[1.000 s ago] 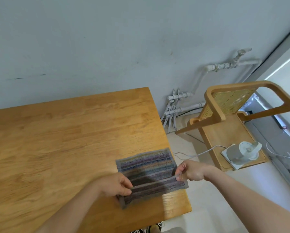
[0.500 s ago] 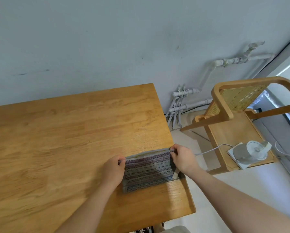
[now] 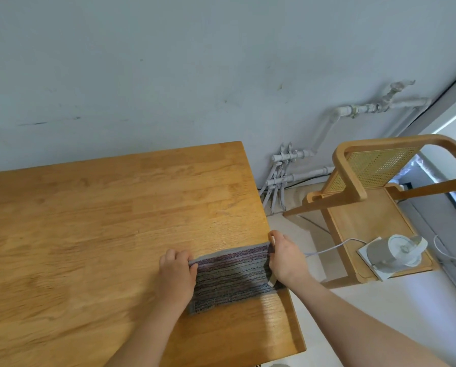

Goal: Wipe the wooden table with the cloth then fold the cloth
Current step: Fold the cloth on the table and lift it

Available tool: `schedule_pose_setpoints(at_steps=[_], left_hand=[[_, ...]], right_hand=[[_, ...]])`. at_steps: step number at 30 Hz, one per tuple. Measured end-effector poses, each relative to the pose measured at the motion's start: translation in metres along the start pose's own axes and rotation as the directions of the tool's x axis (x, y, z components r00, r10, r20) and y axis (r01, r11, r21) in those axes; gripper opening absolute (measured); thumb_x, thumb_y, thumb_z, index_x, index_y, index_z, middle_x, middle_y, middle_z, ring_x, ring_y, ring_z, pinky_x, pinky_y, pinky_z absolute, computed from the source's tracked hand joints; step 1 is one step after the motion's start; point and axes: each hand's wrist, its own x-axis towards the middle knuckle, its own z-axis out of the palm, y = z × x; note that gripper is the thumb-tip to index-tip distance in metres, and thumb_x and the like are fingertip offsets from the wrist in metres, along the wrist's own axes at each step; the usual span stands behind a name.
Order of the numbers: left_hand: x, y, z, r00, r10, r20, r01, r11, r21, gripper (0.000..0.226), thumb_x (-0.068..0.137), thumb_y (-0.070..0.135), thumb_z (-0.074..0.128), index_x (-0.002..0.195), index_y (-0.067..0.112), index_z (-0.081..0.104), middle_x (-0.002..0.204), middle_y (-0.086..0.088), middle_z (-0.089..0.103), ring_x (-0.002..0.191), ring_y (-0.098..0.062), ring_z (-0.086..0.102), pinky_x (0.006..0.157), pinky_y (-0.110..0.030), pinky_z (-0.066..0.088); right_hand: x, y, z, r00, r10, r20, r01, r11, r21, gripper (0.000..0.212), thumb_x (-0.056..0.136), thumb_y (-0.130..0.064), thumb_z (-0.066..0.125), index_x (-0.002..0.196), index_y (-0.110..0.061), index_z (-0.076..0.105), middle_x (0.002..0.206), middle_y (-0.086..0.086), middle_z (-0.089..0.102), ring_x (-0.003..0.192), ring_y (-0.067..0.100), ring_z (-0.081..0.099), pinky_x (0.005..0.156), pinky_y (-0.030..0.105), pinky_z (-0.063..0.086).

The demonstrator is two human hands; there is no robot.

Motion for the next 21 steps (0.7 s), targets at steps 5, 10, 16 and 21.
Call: schedule_pose_setpoints(at_steps=[5, 10, 16, 21], left_hand=[[-0.005, 0.006, -0.004, 0.996, -0.060, 0.068, 0.070, 0.986, -0.151, 0.020, 0.086, 0.019, 0.065, 0.078, 0.025, 0.048, 0.076, 0.008, 0.056, 0.065, -0.009, 0.051, 0.053, -0.020, 0.036], [-0.006, 0.018, -0.012, 0.971, -0.134, 0.197, 0.165, 0.975, -0.147, 0.015, 0.085, 0.025, 0.070, 0.099, 0.029, 0.064, 0.094, 0.008, 0.067, 0.084, -0.010, 0.060, 0.063, -0.020, 0.040], [-0.001, 0.076, -0.028, 0.938, -0.150, 0.312, 0.227, 0.947, -0.226, 0.010, 0.078, 0.031, 0.078, 0.071, 0.029, 0.070, 0.069, 0.012, 0.066, 0.070, -0.009, 0.060, 0.060, -0.020, 0.042], [0.013, 0.136, -0.056, 0.930, 0.014, 0.368, 0.104, 0.949, -0.299, 0.010, 0.071, 0.033, 0.082, 0.068, 0.028, 0.074, 0.074, 0.008, 0.073, 0.073, -0.010, 0.066, 0.069, -0.025, 0.050]], right_hand=[[0.003, 0.005, -0.005, 0.993, -0.030, 0.117, 0.030, 1.000, 0.003, 0.034, 0.090, -0.016, 0.058, 0.123, -0.020, 0.052, 0.114, 0.007, 0.054, 0.103, 0.030, 0.060, 0.080, 0.037, 0.048], [0.012, 0.020, -0.009, 0.985, -0.063, 0.160, 0.037, 0.986, 0.163, 0.012, 0.084, -0.007, 0.054, 0.084, -0.018, 0.049, 0.087, -0.001, 0.052, 0.075, 0.017, 0.051, 0.061, 0.030, 0.042], [0.044, 0.048, -0.040, 0.867, -0.112, 0.486, -0.060, 0.944, 0.325, 0.015, 0.080, -0.001, 0.065, 0.090, -0.013, 0.064, 0.086, 0.004, 0.060, 0.075, 0.013, 0.055, 0.060, 0.021, 0.045], [0.068, 0.083, -0.111, 0.859, -0.211, 0.467, 0.063, 0.948, 0.313, 0.025, 0.080, -0.003, 0.068, 0.065, -0.021, 0.062, 0.074, 0.000, 0.062, 0.072, 0.013, 0.058, 0.068, 0.025, 0.047]])
